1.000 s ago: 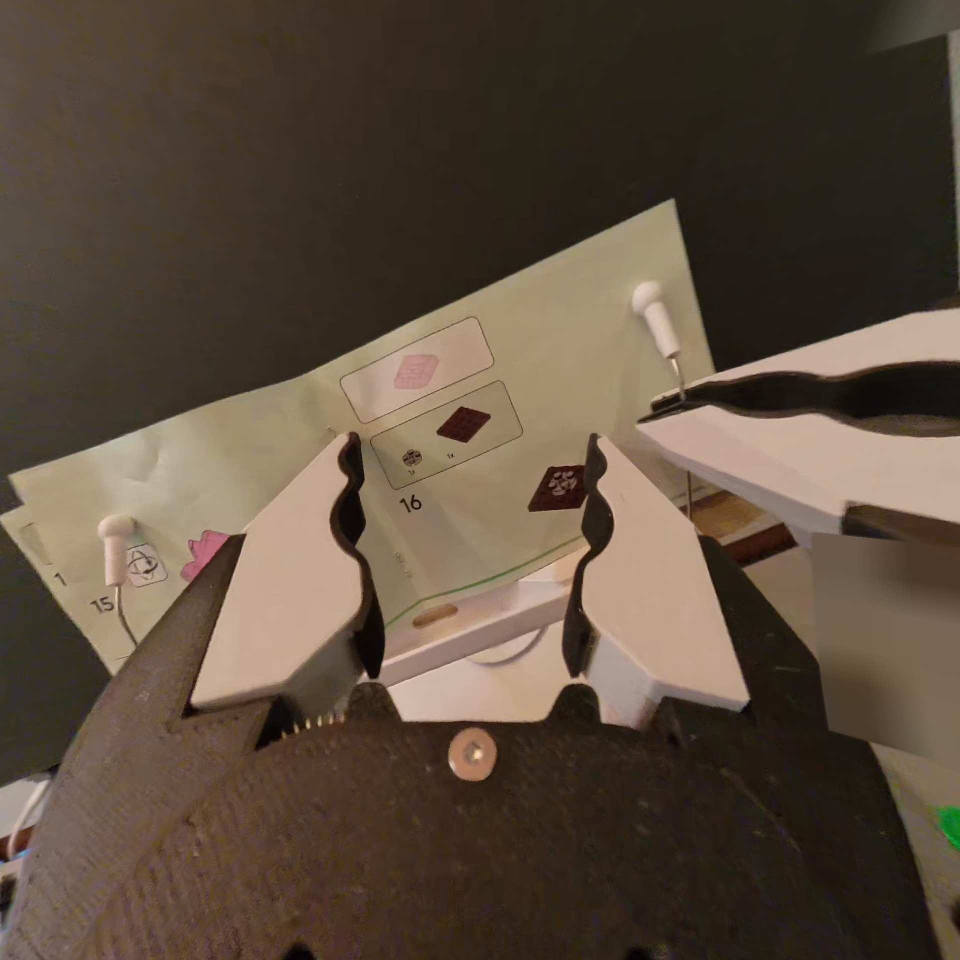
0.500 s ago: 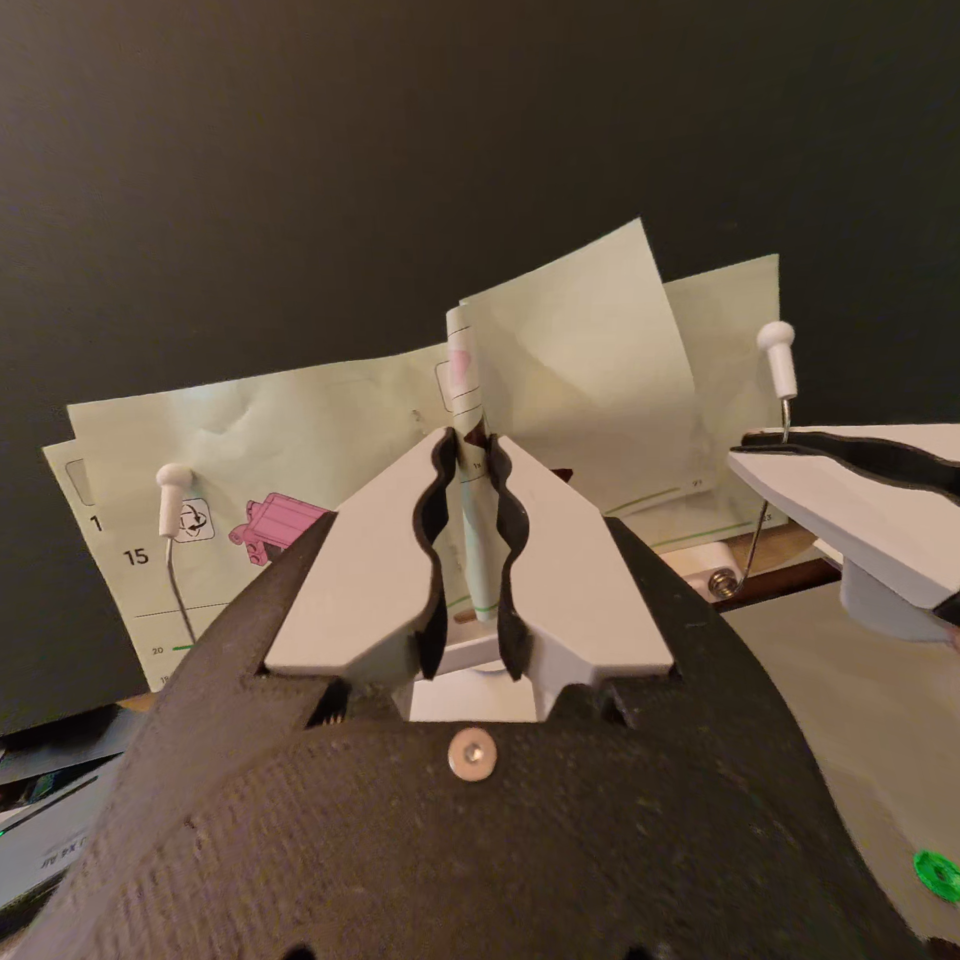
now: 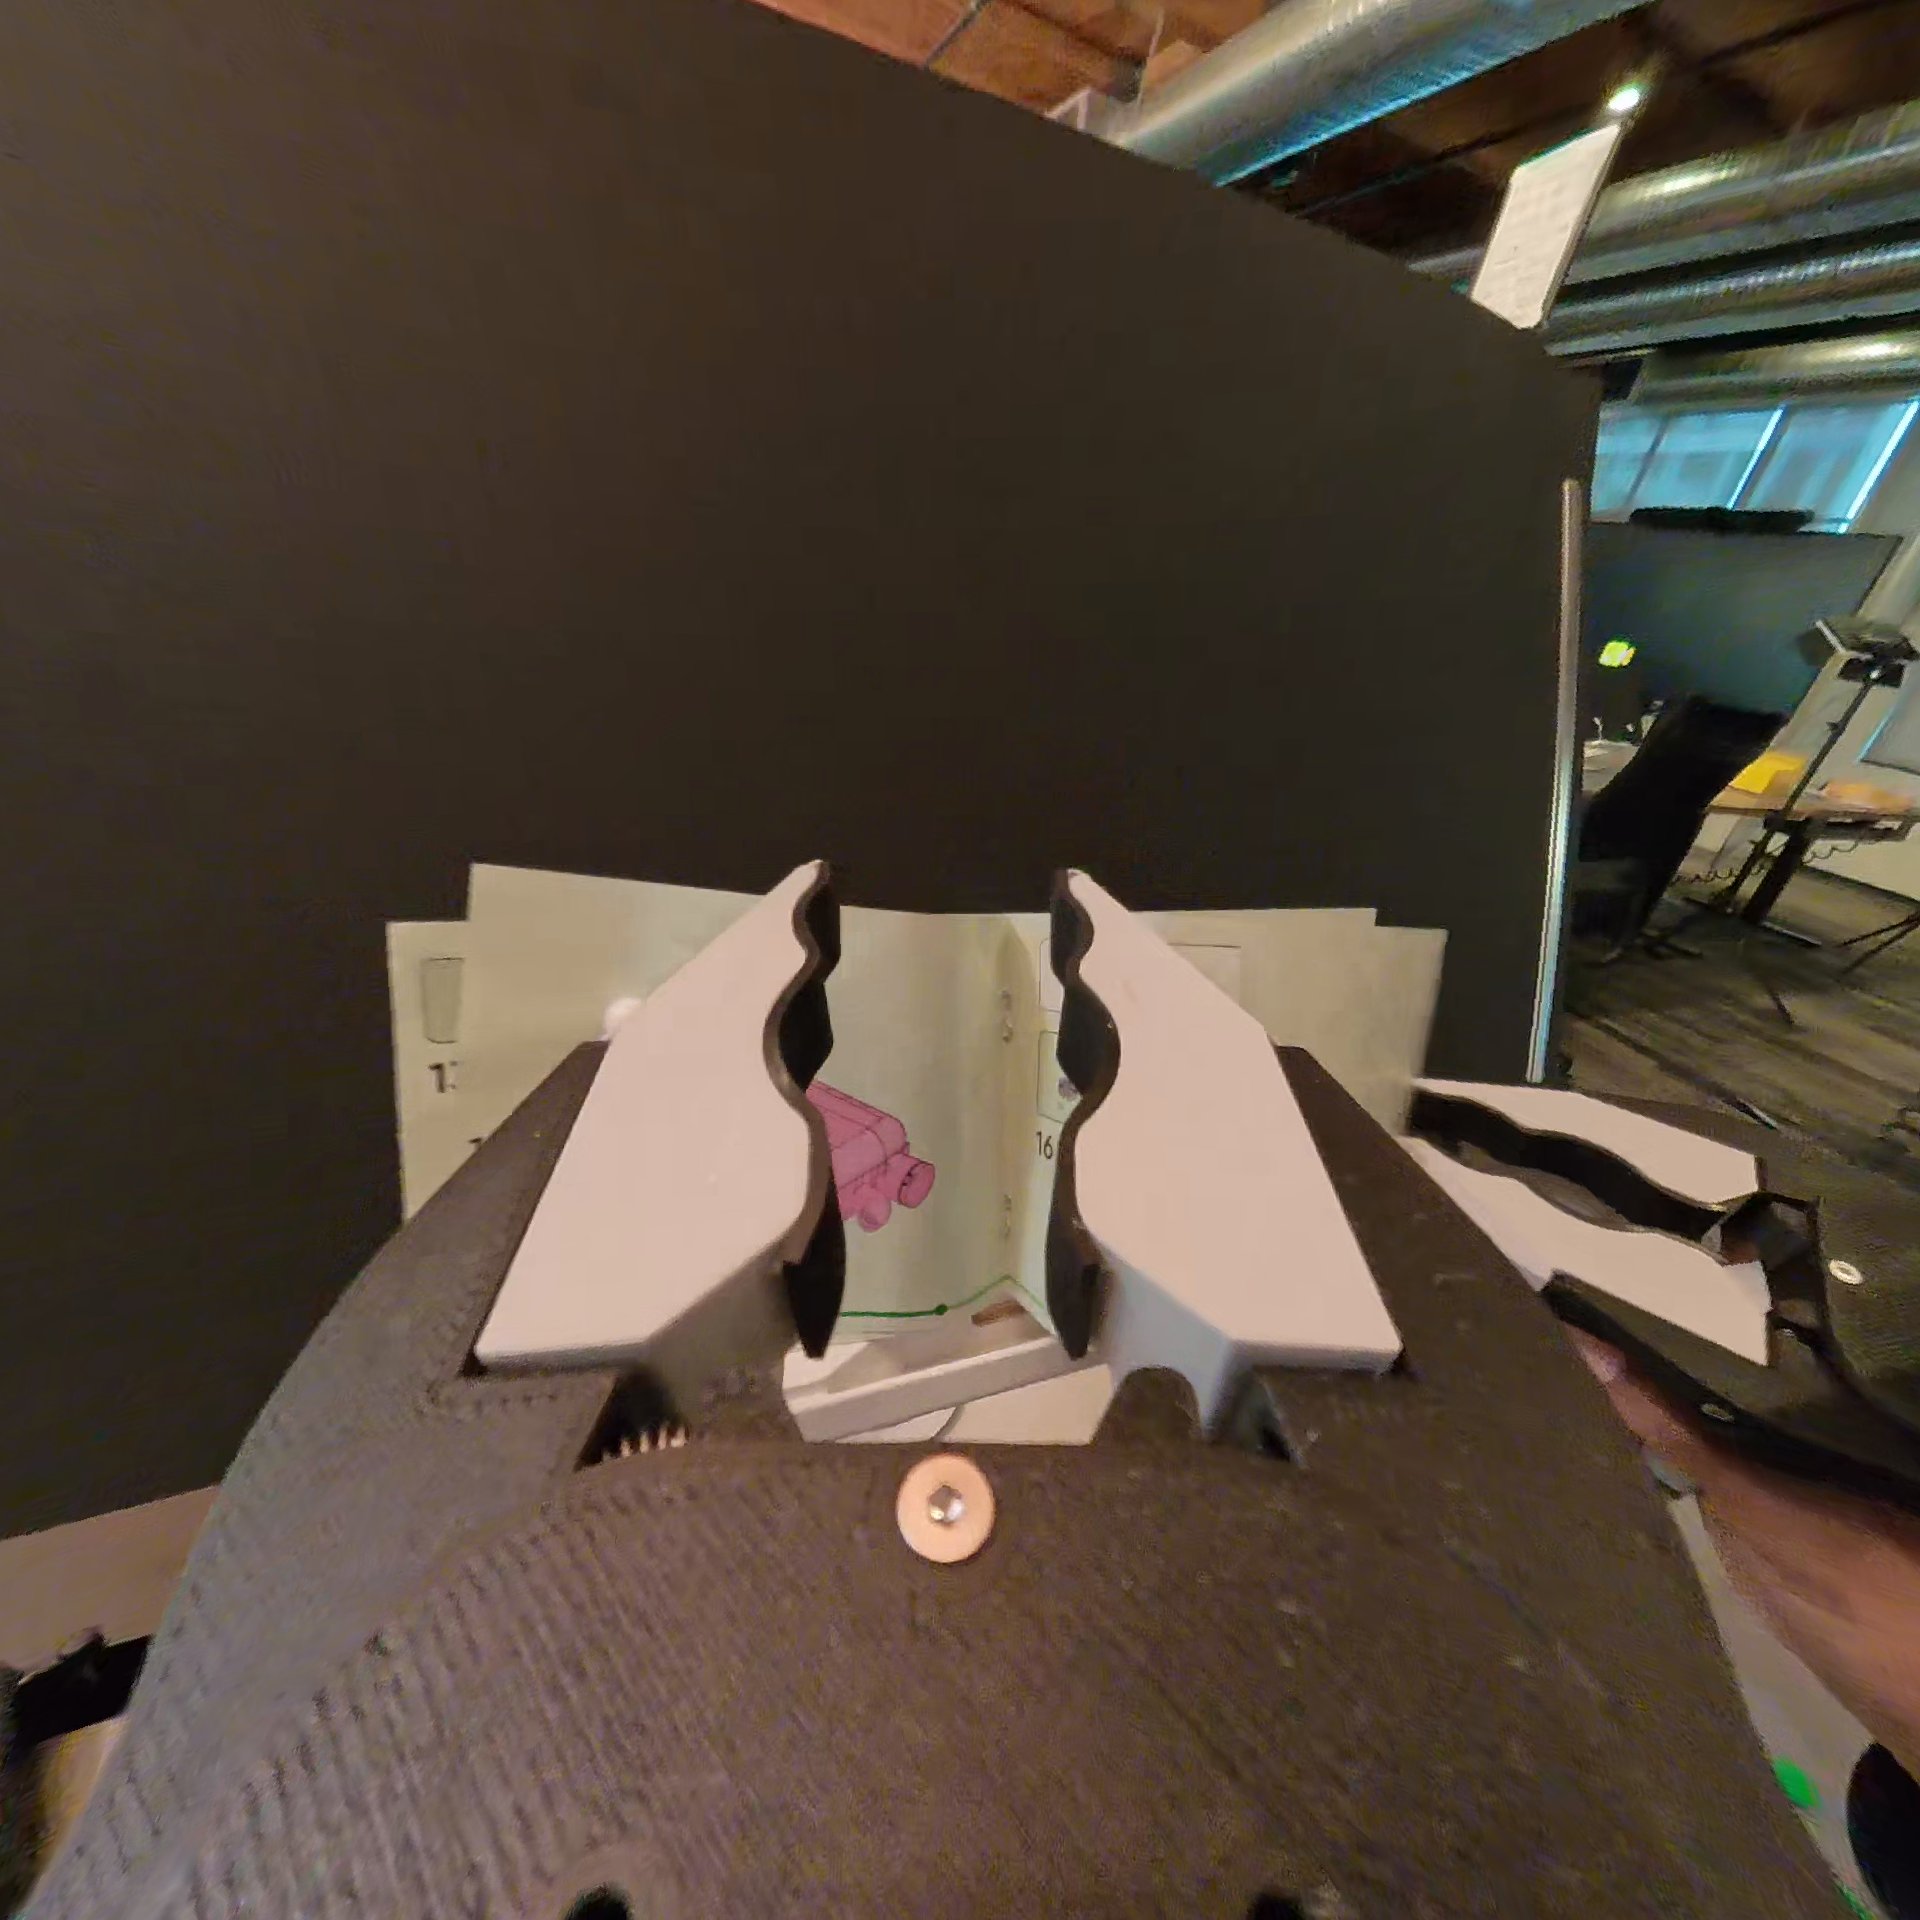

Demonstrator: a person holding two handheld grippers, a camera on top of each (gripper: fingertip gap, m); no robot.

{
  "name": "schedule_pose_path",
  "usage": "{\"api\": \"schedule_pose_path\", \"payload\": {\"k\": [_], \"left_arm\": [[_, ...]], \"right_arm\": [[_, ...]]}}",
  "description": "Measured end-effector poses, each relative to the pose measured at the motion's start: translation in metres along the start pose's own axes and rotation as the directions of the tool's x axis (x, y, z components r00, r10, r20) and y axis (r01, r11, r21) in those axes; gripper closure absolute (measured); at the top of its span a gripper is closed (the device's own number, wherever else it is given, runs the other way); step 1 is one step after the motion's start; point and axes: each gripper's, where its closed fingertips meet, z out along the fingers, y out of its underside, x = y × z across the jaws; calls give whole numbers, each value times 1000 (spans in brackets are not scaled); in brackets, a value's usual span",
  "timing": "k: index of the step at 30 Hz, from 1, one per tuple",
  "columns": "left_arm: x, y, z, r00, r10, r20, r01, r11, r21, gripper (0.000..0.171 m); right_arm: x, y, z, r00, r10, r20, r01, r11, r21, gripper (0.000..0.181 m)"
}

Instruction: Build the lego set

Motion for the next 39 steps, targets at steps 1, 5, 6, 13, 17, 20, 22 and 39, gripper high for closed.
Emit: {"api": "schedule_pose_path", "payload": {"k": [1,5,6,13,17,20,22,39], "left_arm": [[-3,-3,-2,1000,0,7,0,1000,1,134],[-2,-8,-7,1000,-8,-28,8,1000,-19,133],[-1,-8,-7,999,-2,-33,0,999,-32,131],[-44,-10,-19,988,85,127,-73,993,-90,131],[-64,14,-19,988,71,136,-41,976,-216,126],[-69,27,-19,985,101,137,-58,956,-287,128],[-72,34,-19,980,134,147,-79,942,-327,132],[-69,53,-9,997,67,31,-55,956,-288,171]], "right_arm": [[0,-4,-2,1000,10,7,-10,1000,13,158],[-7,-8,-1,997,54,56,-53,998,-15,144],[-9,-8,-1,998,36,53,-35,999,-27,140],[-13,5,3,967,-255,-6,250,951,-184,122],[-6,13,-5,960,-278,25,272,912,-307,102],[-1,2,-15,980,-196,37,198,933,-301,99],[-2,-6,-21,989,-127,70,142,950,-279,103],[-112,-37,60,867,-312,389,414,885,-213,170]]}}
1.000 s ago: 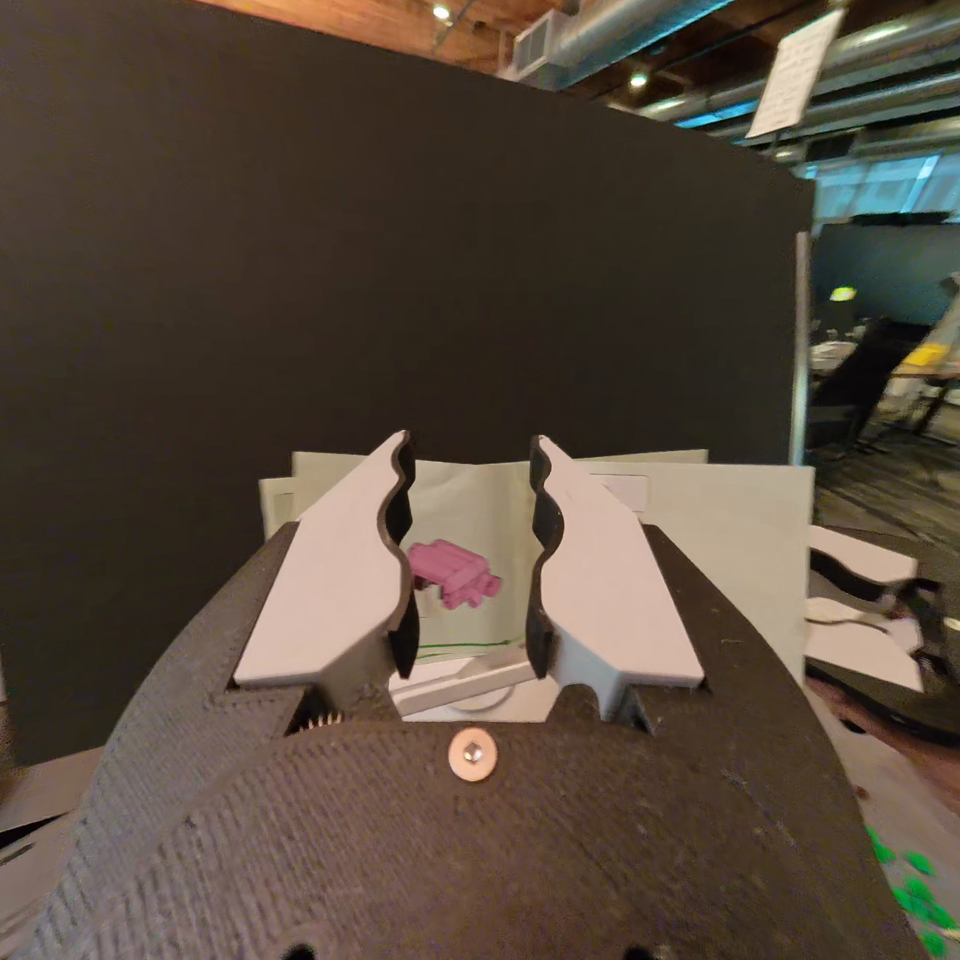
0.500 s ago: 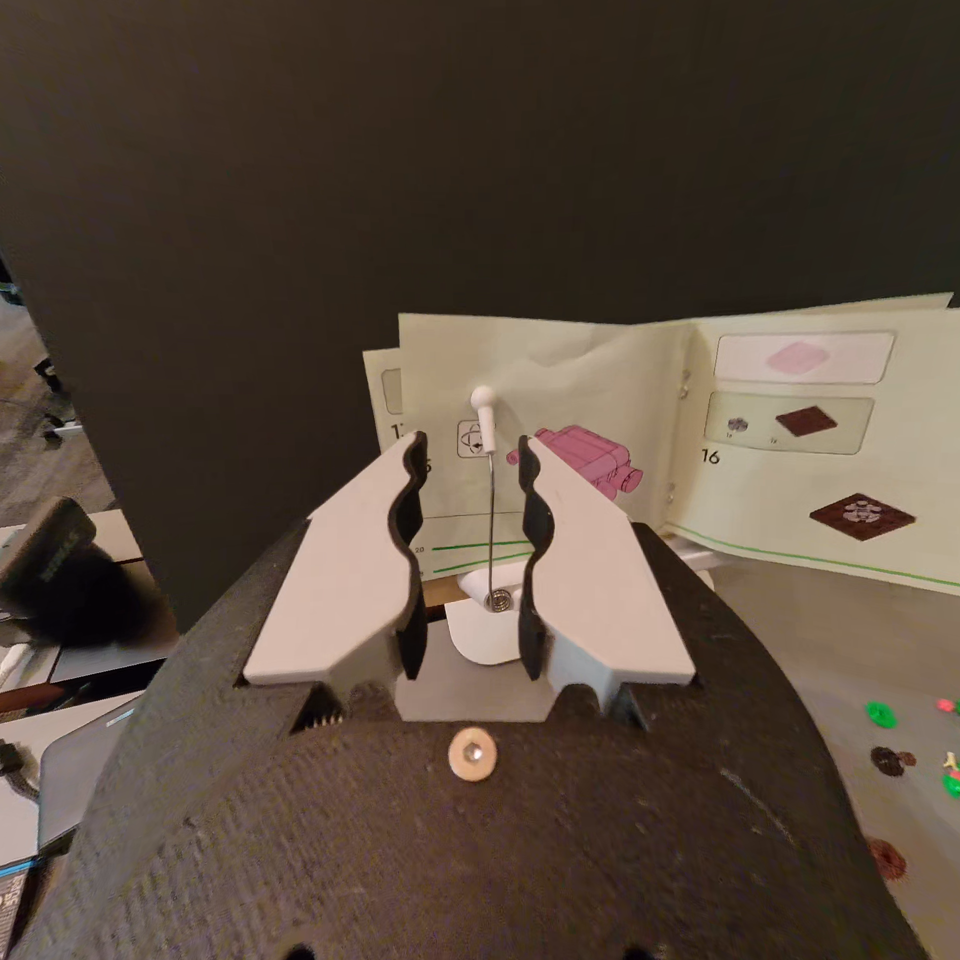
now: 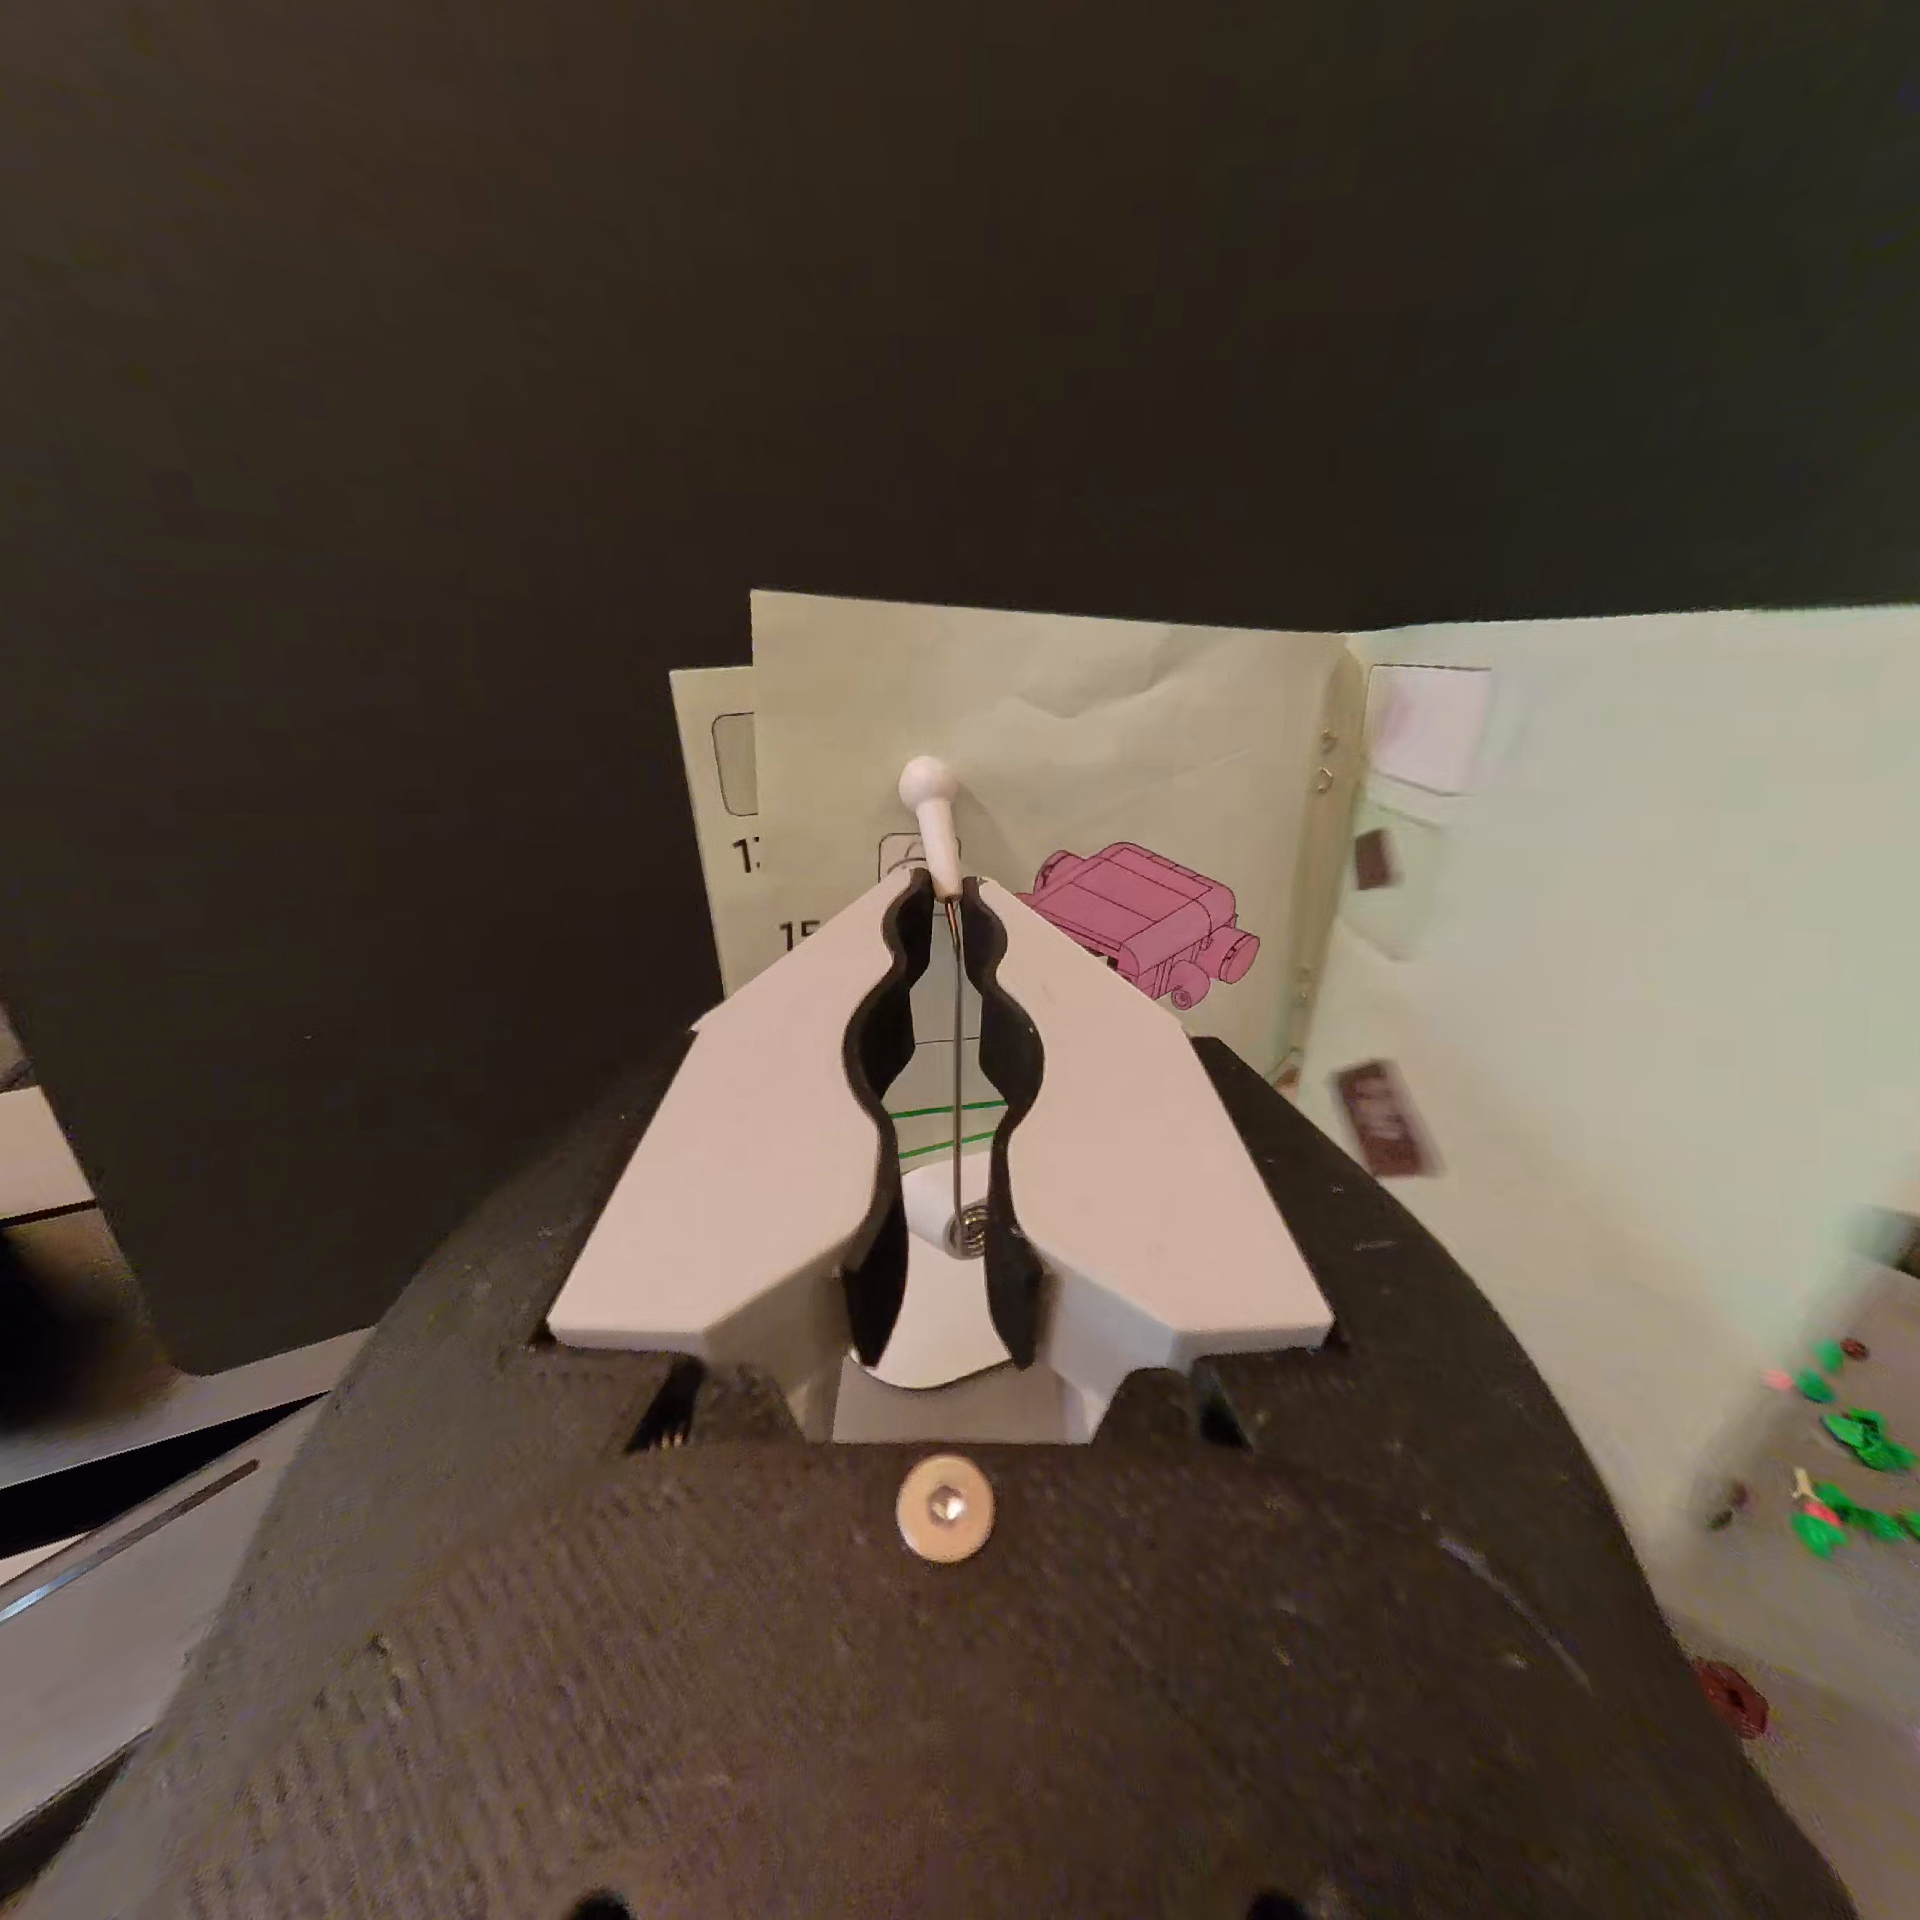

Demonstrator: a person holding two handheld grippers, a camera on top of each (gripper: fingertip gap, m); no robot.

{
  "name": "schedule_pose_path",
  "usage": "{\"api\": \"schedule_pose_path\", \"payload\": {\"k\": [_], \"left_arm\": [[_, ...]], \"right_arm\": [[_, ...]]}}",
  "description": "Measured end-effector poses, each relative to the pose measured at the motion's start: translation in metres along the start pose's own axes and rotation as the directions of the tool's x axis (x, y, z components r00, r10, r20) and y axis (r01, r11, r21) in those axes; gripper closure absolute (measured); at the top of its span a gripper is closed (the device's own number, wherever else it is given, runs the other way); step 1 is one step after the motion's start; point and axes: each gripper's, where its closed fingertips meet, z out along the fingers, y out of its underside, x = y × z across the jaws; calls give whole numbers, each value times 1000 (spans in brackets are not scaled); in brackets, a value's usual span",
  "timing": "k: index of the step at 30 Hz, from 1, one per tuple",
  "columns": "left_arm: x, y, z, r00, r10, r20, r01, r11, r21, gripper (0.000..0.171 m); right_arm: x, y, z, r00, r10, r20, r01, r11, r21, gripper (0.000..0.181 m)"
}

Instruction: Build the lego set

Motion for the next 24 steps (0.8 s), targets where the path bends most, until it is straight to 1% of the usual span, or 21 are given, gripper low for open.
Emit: {"api": "schedule_pose_path", "payload": {"k": [2,5,6,8,10,11,12,14,16,17,18,20,21,24], "left_arm": [[-7,-2,-5,1000,-2,15,2,1000,20,171],[-16,-3,-15,1000,18,17,-19,998,52,171],[-17,-3,-18,998,58,11,-59,996,72,171],[-28,2,-23,986,156,58,-159,986,51,168],[-30,3,-26,972,232,34,-234,971,56,168],[-29,3,-28,971,238,5,-238,969,64,168],[-26,2,-31,970,240,-37,-236,968,89,169],[-30,5,-34,970,235,-65,-229,969,90,169],[-27,5,-39,957,268,-111,-253,958,134,171],[-22,0,-44,950,280,-140,-254,950,181,171],[-20,-9,-51,951,266,-158,-226,946,234,171],[-28,-28,-62,972,197,-130,-148,937,315,171],[-32,-31,-64,977,178,-121,-131,937,323,171],[-41,-20,-55,985,125,-116,-90,960,266,171]], "right_arm": [[2,-2,17,1000,-16,-11,16,1000,-21,179],[8,-4,36,998,-32,-59,29,999,-45,181],[8,-7,39,998,-25,-64,23,999,-31,181],[9,-14,42,997,4,-74,-5,1000,-15,181],[10,-19,45,996,15,-91,-15,1000,0,181],[10,-21,47,996,13,-94,-12,1000,5,181],[10,-23,48,996,12,-94,-11,1000,7,181],[10,-26,50,995,21,-92,-20,1000,12,181],[10,-30,53,995,34,-93,-31,999,25,181],[10,-32,55,995,38,-97,-36,999,28,181],[10,-33,57,994,41,-97,-39,999,31,181],[10,-35,60,994,49,-102,-46,998,31,181],[11,-35,62,993,45,-110,-43,999,27,181],[9,-34,65,993,32,-111,-31,999,14,181]]}}
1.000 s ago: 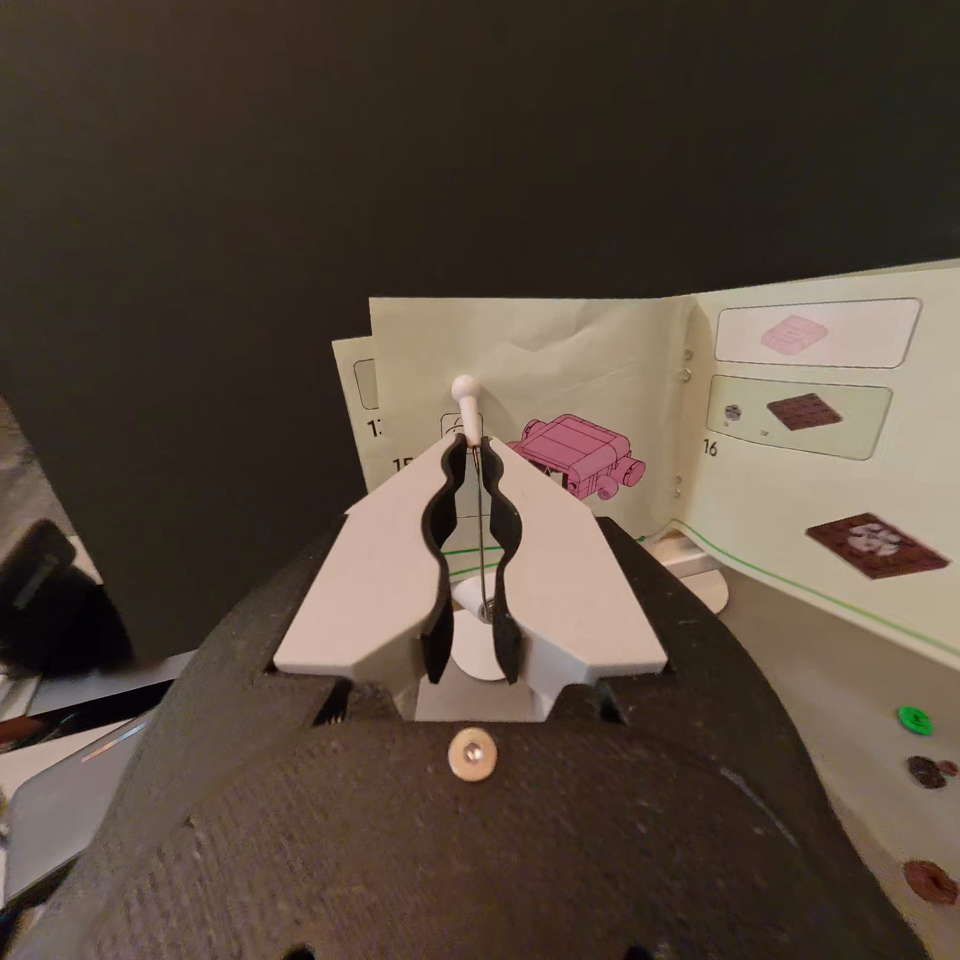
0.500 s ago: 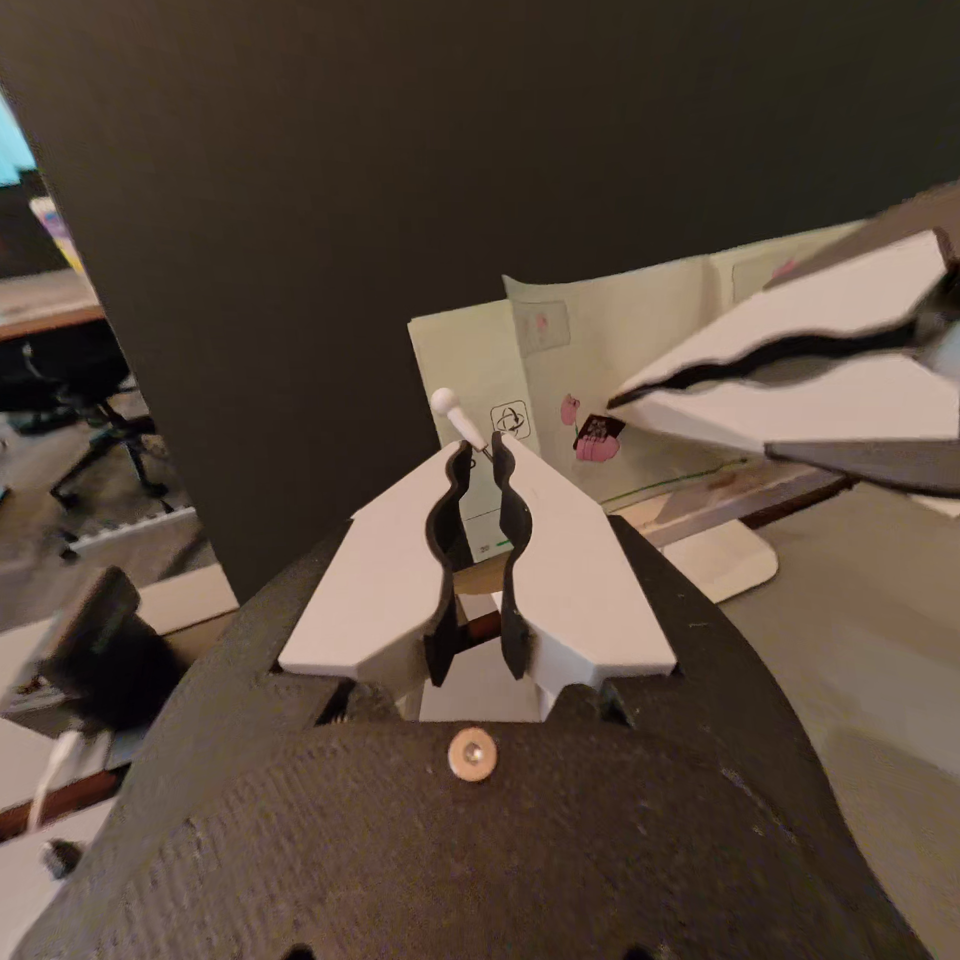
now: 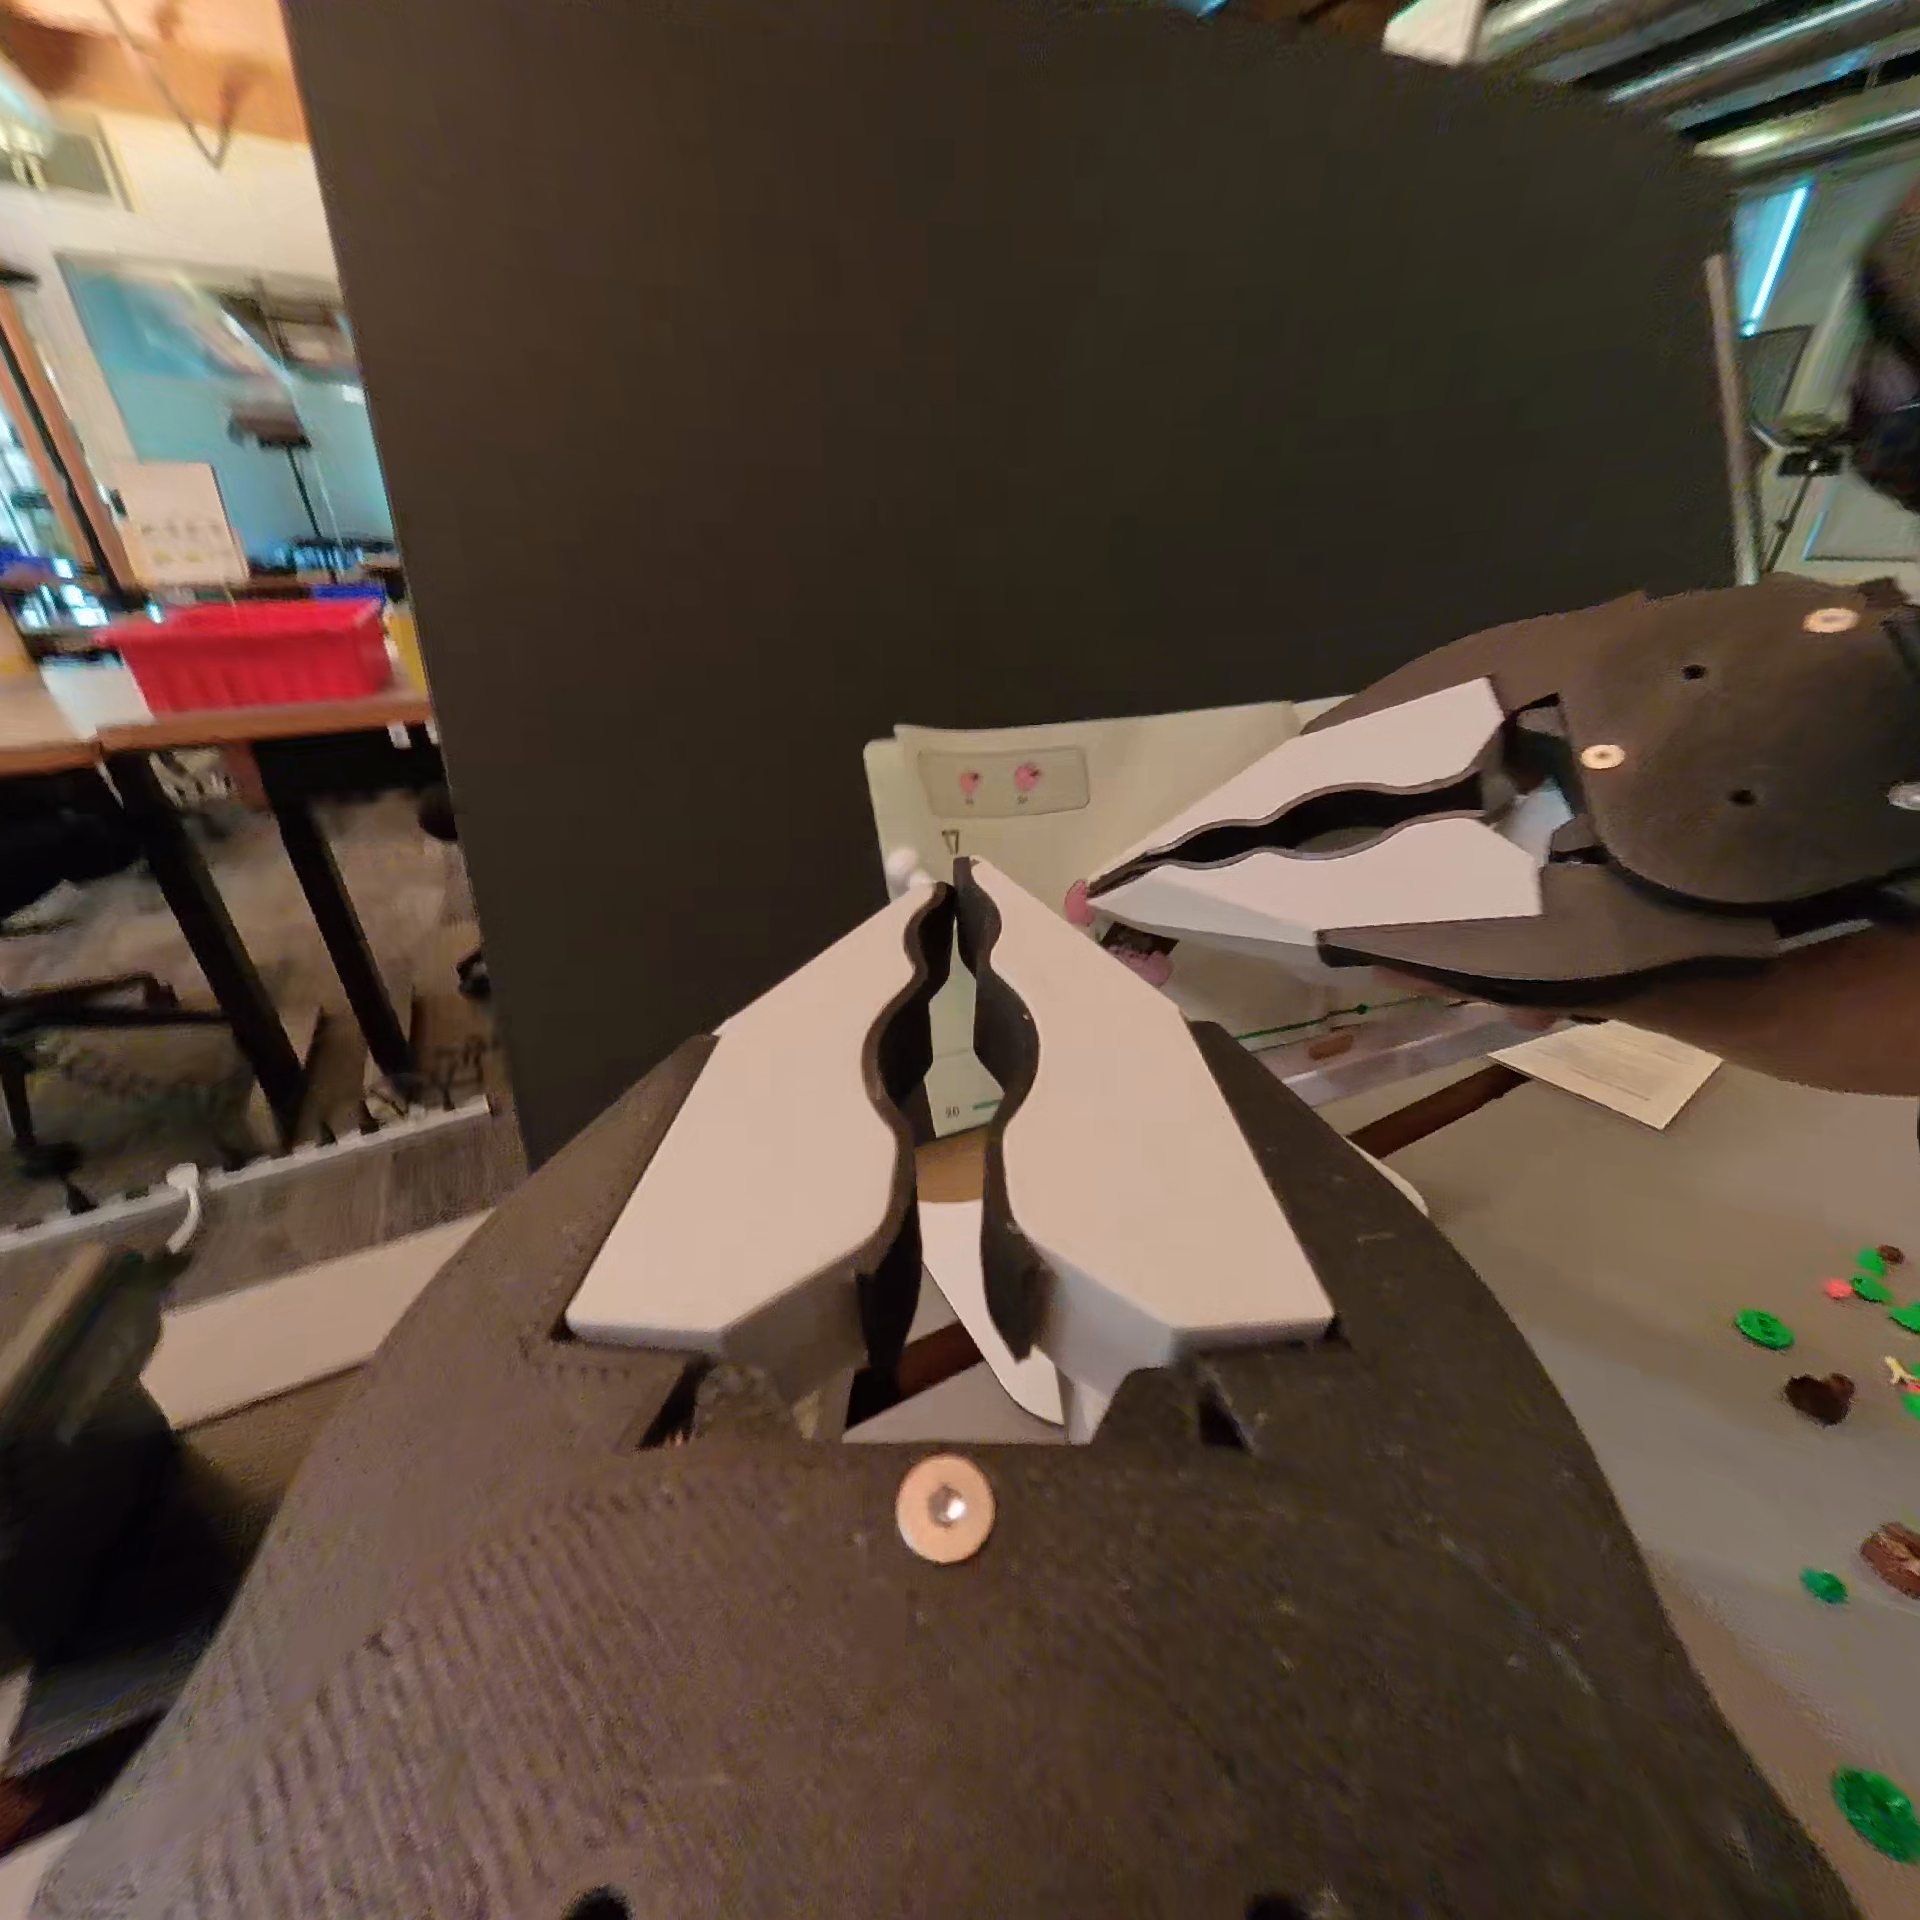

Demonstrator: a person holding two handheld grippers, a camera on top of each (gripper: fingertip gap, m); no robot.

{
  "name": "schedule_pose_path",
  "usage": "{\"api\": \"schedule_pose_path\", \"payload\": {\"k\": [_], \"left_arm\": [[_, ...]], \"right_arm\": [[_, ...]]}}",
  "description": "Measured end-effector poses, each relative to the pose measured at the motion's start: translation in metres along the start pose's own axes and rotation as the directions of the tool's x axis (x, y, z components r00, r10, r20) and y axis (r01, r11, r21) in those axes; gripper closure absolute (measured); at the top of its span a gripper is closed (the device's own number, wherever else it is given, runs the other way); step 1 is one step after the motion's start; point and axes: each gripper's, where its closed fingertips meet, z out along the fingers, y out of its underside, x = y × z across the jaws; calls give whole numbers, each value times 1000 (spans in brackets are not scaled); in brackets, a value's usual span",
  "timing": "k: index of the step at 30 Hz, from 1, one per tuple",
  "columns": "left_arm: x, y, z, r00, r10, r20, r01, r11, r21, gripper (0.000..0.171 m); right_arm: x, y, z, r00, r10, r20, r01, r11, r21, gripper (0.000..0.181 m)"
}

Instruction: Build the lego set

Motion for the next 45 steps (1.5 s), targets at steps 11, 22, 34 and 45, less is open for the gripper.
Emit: {"api": "schedule_pose_path", "payload": {"k": [11,22,34,45], "left_arm": [[7,29,30,978,-207,-32,203,974,-101,154],[7,35,38,973,-231,2,230,965,-128,170],[4,42,37,980,-194,49,200,960,-197,171],[12,33,22,993,-83,-83,77,994,-76,171]], "right_arm": [[-5,7,-3,998,-63,-29,63,998,-12,181],[-6,-6,0,996,-82,-37,84,995,54,181],[-10,-4,8,997,-75,-5,75,997,33,181],[3,-22,15,995,-50,-90,54,998,45,181]]}}
